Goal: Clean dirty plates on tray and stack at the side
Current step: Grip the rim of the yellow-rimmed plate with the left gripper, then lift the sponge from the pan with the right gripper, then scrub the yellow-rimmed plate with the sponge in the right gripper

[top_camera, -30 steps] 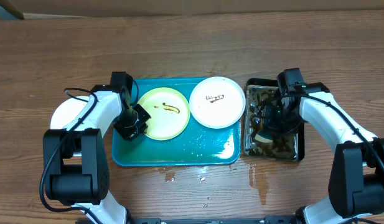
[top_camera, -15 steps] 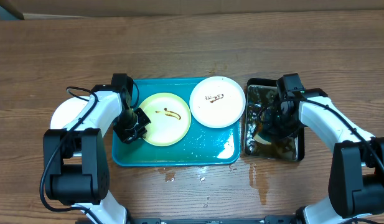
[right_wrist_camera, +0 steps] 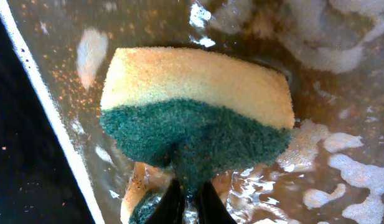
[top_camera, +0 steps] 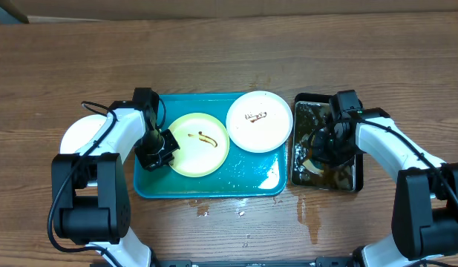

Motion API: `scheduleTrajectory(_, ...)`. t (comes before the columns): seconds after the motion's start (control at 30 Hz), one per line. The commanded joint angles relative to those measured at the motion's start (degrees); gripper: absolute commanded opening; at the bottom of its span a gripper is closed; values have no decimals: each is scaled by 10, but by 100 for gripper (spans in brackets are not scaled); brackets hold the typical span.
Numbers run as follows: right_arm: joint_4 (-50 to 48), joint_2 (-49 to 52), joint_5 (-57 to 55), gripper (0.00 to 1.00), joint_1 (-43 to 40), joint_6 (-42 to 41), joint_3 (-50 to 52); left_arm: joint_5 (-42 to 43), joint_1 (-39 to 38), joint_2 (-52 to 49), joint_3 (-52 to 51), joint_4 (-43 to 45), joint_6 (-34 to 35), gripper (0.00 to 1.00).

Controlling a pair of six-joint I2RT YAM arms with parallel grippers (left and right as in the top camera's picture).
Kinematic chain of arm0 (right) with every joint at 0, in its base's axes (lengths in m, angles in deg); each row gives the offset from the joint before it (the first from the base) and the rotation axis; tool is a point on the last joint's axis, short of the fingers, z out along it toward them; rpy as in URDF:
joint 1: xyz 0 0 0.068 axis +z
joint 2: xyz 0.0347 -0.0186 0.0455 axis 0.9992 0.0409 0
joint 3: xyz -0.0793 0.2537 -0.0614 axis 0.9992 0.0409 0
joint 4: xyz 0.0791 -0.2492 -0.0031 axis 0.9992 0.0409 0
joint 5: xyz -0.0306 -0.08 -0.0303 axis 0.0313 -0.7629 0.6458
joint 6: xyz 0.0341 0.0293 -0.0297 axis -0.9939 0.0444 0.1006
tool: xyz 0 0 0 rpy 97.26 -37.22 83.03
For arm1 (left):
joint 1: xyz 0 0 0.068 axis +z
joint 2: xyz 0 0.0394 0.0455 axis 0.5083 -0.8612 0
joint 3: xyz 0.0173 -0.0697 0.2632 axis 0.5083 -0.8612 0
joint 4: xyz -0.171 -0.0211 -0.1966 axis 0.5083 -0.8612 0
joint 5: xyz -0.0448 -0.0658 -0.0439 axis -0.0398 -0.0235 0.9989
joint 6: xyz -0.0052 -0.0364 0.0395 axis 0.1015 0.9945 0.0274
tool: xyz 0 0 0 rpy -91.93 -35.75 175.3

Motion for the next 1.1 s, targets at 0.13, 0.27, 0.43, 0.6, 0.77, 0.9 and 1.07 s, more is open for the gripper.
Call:
scheduleTrajectory(0.13,26,-2,4,4,-1,1,-7,-33,-4,-14,-8,-10,-62,4)
scheduleTrajectory(0.27,65,-15,9,4,-1,2,-50,-33,-4,-14,-8,-10,-69,4)
scheduleTrajectory(0.43,107,-47,30,4,-1,23,-110,-33,-4,-14,-8,-9,-104,4)
scheduleTrajectory(0.6,112,-63,135,4,10,81,-139,-31,-4,-14,-8,-3,-169,4)
scheduleTrajectory(0.77,60,-63,214,4,66,82,-141,-31,-4,-14,-8,2,-177,4)
scheduleTrajectory(0.9,-8,-58,215,4,144,45,-141,-31,-4,-14,-8,4,-177,4)
scheduleTrajectory(1.07,-107,-38,202,4,242,7,-141,-28,-4,-14,-8,4,-191,4)
